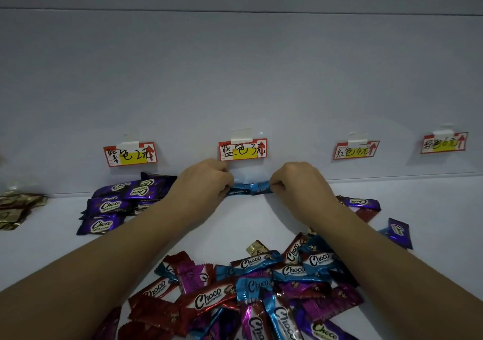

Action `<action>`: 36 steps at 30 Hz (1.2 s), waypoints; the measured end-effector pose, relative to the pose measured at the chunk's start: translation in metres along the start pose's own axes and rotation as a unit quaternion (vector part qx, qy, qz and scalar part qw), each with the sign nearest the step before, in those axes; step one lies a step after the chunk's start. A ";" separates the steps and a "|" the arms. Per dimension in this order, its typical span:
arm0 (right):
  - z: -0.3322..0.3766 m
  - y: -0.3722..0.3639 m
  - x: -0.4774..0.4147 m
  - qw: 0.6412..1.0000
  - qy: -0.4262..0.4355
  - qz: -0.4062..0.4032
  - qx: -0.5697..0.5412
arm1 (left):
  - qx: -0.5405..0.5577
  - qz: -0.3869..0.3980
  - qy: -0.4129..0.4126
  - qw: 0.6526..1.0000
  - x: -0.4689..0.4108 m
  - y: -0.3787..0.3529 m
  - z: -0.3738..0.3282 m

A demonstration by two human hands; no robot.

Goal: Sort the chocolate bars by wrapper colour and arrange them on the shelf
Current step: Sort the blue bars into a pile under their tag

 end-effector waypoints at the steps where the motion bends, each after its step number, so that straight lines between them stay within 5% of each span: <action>1: 0.000 -0.001 0.000 1.000 -0.003 0.003 0.005 | -0.002 0.007 -0.002 1.000 0.000 0.001 0.000; 10: 0.001 0.025 0.020 0.998 0.040 -0.011 -0.041 | 0.034 0.059 0.029 0.997 0.015 0.026 -0.013; 17: 0.011 0.045 0.053 0.954 0.178 0.201 -0.130 | 0.189 0.160 0.030 0.968 0.060 0.054 -0.030; 23: 0.029 0.039 0.062 0.915 0.219 0.316 -0.127 | 0.194 0.306 -0.014 0.932 0.077 0.066 -0.033; 36: 0.014 0.040 0.058 0.914 0.192 0.304 -0.189 | 0.235 0.346 -0.043 0.907 0.079 0.061 -0.041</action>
Point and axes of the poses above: each hand's wrist, its own x-axis away from the middle knuckle, its own y-axis out of the back of the hand, z = x × y, the point moved 1 cm from there along -x, towards the middle knuckle, and after that the axes turned 12 degrees about z, right-handed, at the moved point
